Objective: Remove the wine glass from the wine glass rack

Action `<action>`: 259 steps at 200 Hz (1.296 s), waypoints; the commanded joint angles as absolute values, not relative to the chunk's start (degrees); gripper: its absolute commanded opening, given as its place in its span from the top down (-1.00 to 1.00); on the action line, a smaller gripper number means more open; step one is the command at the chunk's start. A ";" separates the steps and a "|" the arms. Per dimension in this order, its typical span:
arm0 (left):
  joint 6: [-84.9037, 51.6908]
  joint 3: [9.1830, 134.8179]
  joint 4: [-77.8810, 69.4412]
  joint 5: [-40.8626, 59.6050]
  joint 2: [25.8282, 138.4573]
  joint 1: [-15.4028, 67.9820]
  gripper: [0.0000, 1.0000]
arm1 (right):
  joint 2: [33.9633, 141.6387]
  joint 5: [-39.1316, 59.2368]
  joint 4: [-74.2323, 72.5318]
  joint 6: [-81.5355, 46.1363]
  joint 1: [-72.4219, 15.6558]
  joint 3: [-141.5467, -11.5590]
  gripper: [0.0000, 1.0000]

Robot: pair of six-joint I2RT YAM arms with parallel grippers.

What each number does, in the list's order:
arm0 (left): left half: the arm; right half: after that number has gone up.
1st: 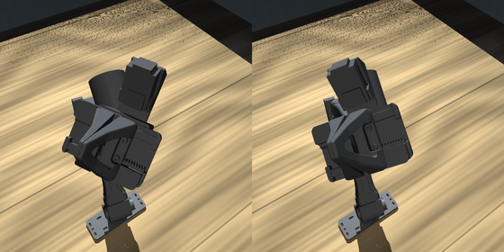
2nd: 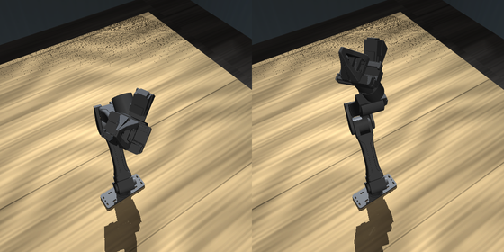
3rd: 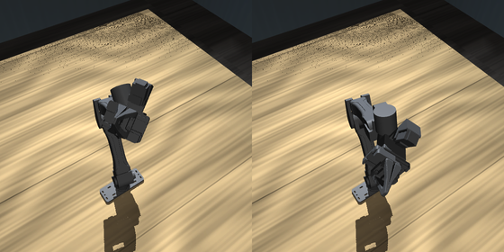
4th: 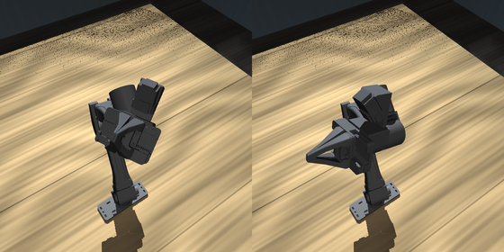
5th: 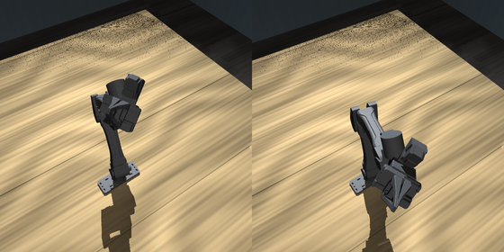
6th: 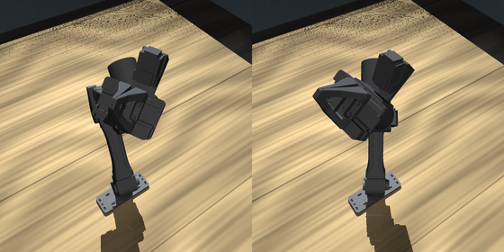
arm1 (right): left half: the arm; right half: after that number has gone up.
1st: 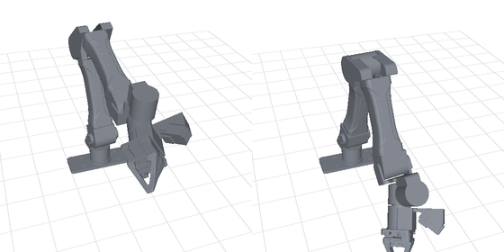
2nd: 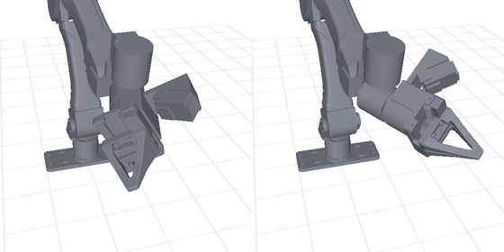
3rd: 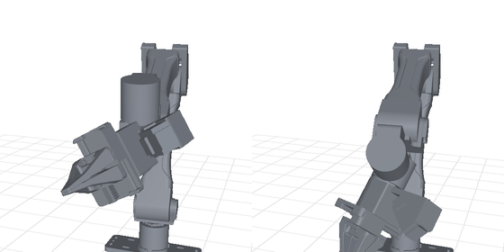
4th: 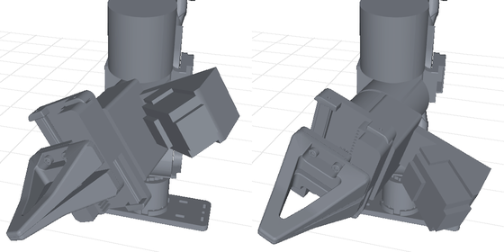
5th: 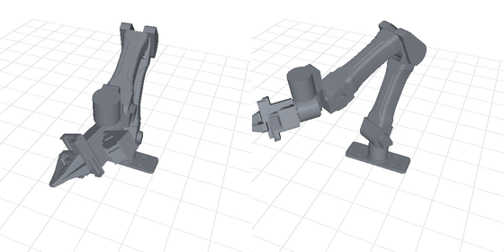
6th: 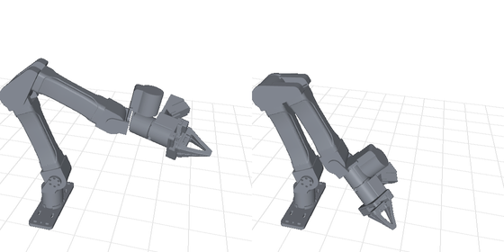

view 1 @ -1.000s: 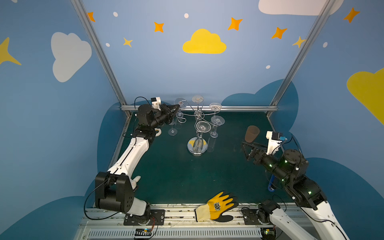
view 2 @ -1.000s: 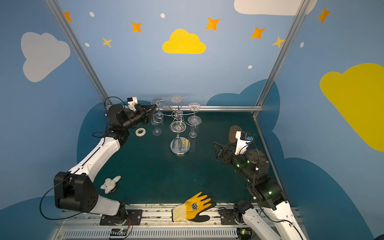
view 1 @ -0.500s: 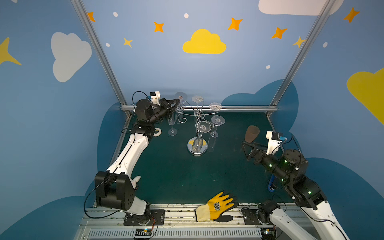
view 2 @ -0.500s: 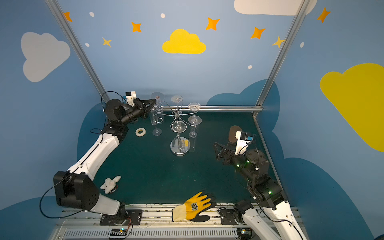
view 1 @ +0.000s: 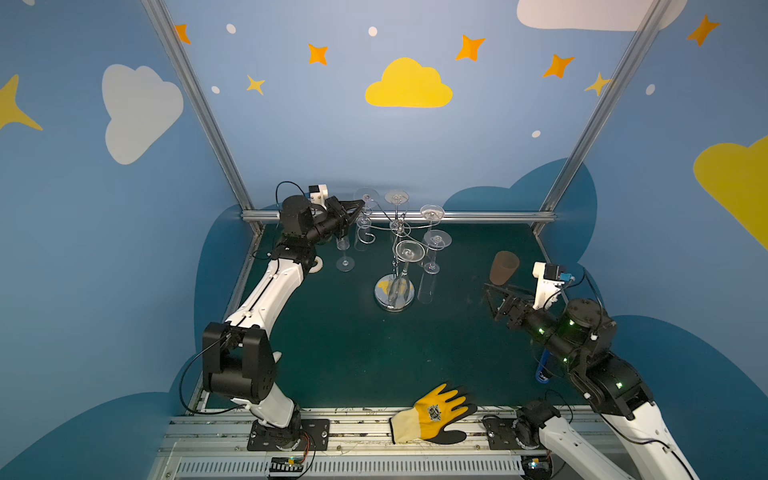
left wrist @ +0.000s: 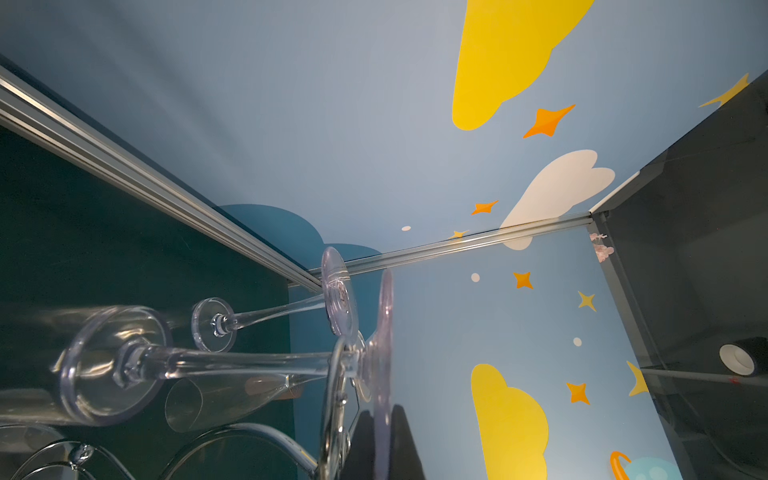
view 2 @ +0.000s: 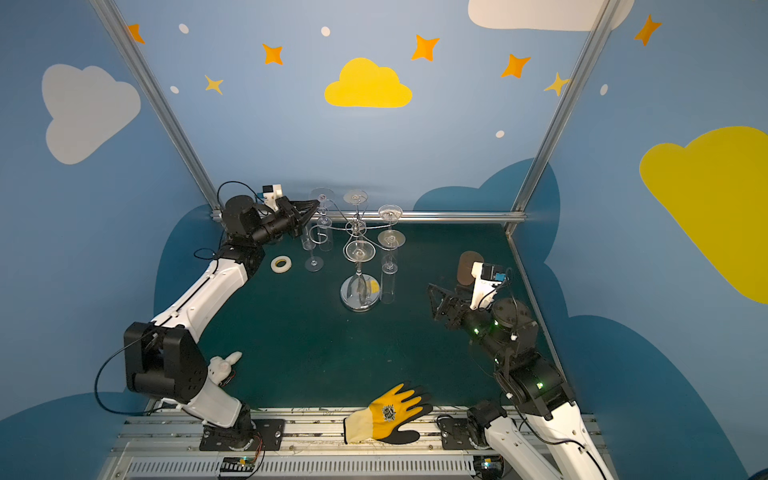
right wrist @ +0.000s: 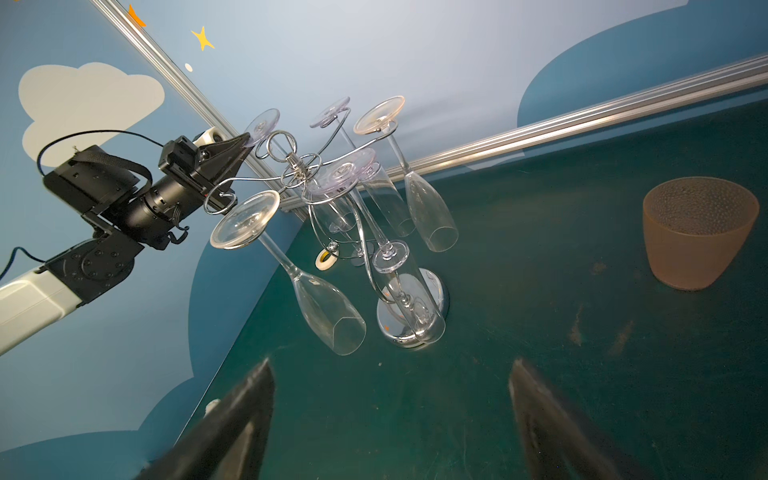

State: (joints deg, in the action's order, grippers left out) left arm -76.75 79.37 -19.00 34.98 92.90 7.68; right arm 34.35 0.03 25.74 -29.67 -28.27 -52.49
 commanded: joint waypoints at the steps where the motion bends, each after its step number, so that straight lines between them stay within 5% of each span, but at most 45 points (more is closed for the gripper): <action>1: -76.62 82.04 -22.39 36.52 93.08 8.21 0.94 | 33.88 -0.79 26.43 -29.71 -28.35 -52.47 -0.75; 259: -75.65 68.05 -21.18 38.48 79.46 8.50 0.94 | 33.01 -0.88 28.56 -28.78 -28.39 -52.99 -0.76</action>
State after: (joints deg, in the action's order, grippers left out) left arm -76.71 69.32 -20.51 39.62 82.11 8.91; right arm 33.01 -0.43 27.77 -29.61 -28.27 -52.16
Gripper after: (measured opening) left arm 0.062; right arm 0.878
